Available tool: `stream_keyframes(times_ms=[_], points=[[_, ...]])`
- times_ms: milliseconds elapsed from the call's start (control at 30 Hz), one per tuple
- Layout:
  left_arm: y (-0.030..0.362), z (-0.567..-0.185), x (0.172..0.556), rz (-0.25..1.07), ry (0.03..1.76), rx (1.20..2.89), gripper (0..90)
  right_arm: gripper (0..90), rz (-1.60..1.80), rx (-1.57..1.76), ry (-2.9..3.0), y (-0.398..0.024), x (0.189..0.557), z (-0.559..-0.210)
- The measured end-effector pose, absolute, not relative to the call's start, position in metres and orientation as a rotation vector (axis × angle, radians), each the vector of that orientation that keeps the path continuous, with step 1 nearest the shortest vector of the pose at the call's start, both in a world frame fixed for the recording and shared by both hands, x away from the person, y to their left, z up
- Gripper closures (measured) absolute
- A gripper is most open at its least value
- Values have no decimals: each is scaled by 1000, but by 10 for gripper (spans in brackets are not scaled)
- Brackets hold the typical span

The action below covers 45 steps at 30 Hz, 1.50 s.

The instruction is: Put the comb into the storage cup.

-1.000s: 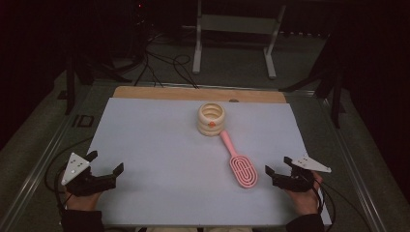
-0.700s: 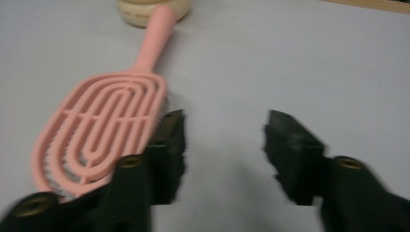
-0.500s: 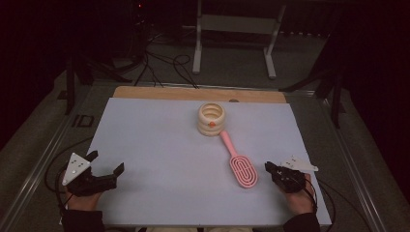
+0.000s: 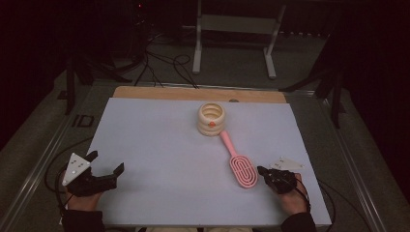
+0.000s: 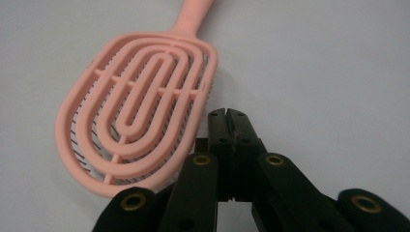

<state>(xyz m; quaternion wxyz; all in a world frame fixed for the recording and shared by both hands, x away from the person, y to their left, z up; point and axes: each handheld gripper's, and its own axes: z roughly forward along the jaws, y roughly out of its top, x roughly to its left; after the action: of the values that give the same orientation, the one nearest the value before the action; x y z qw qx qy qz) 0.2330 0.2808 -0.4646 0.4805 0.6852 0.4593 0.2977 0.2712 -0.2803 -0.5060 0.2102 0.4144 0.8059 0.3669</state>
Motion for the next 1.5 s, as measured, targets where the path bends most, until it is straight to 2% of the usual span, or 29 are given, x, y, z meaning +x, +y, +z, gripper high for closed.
stream_keyframes(times_ms=[500, 967, 1300, 1500], points=[[281, -465, 232, 728, 1125, 1665, 3, 900, 1014, 1055, 2331, -264, 262, -506], [279, -467, 235, 718, 1128, 1671, 3, 900, 1008, 892, 2424, -223, 256, -503], [279, -468, 235, 713, 1134, 1666, 4, 900, 996, 822, 2468, -197, 262, -503], [278, -469, 235, 711, 1135, 1669, 4, 900, 958, 812, 2500, -170, 280, -502]])
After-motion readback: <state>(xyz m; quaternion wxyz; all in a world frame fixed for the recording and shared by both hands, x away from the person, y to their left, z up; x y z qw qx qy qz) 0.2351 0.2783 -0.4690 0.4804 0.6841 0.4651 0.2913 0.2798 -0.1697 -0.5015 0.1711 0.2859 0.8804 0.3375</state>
